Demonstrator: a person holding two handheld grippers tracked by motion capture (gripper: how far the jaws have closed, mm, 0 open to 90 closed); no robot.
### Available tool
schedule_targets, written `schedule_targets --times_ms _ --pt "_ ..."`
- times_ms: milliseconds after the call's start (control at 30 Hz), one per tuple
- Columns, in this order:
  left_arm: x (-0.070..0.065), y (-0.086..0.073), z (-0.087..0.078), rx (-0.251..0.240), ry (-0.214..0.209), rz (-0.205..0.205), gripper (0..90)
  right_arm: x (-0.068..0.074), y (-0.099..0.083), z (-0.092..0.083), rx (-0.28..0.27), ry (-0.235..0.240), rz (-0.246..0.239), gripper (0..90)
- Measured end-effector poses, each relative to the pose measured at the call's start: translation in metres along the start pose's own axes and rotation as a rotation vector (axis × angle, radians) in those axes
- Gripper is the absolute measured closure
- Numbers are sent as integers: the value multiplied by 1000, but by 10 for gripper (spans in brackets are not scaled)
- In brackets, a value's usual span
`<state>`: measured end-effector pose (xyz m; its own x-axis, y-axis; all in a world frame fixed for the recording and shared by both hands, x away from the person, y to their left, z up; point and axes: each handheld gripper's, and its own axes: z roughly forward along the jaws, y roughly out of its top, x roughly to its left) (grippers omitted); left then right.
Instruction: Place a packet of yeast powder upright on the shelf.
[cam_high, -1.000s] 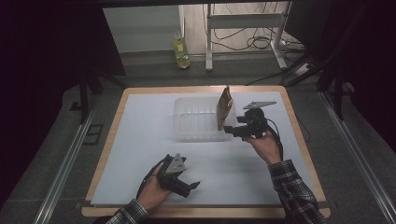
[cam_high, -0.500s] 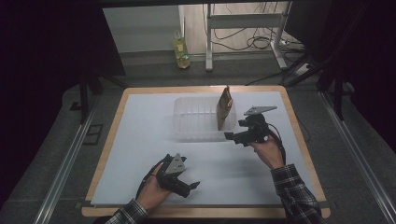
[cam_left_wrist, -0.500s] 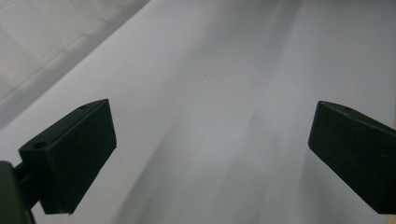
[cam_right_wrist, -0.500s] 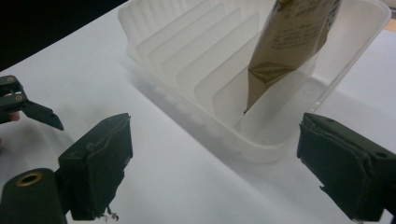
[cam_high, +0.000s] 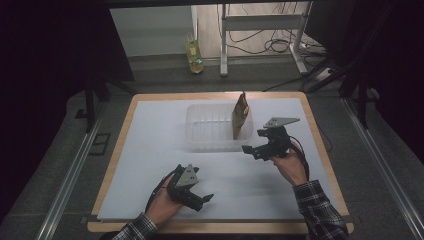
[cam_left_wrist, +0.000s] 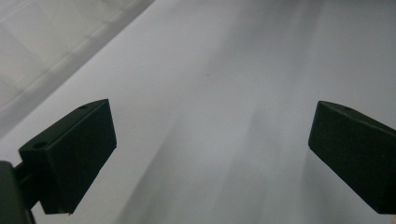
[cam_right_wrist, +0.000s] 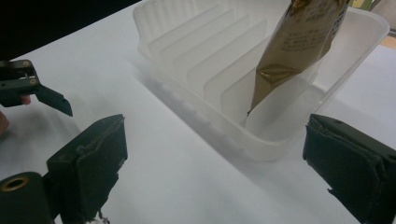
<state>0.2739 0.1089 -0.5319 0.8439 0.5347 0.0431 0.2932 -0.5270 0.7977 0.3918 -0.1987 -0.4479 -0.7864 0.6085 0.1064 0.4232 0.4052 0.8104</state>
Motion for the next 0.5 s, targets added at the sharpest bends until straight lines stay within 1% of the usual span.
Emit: schedule_targets --times_ms 67,133,267,333,500 --pt "1 0 0 -2 3 -1 9 0 -2 0 2 10 5 54" --pt "1 0 -1 2 13 8 9 0 -4 0 8 16 6 43" --pt "2 -1 -2 -1 19 6 9 3 -8 1 15 21 -5 20" --pt "3 -1 -3 -3 18 3 9 5 -10 0 20 24 -8 13" --pt "4 0 -4 -18 6 -14 9 9 -14 -2 31 14 -34 9"
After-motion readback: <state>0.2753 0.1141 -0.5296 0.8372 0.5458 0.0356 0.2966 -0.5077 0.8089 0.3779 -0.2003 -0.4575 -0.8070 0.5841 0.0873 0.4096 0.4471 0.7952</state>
